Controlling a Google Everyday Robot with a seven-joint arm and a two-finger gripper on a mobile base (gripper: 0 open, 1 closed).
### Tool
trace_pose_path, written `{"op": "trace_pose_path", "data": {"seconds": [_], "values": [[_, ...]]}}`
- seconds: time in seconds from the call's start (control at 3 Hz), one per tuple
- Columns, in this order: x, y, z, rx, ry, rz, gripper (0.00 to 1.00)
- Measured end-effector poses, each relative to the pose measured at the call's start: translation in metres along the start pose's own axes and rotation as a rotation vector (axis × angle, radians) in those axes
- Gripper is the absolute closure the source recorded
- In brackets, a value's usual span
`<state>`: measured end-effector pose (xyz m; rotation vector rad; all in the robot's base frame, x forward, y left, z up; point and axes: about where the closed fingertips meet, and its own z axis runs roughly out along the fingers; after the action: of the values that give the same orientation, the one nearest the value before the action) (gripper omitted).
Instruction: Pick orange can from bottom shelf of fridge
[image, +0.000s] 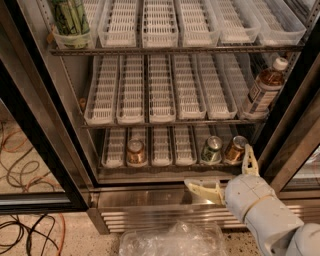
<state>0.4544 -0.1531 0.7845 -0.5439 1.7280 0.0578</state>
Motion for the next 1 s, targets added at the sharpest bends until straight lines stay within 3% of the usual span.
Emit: {"op": "trace_pose_path", "data": {"seconds": [0.33, 1.0], "values": [[-0.0115, -0.0130, -0.0025, 0.070, -0.051, -0.037, 0.00], [-0.0108, -0.0074, 0.0021, 0.057, -0.059, -0.014, 0.00]]}}
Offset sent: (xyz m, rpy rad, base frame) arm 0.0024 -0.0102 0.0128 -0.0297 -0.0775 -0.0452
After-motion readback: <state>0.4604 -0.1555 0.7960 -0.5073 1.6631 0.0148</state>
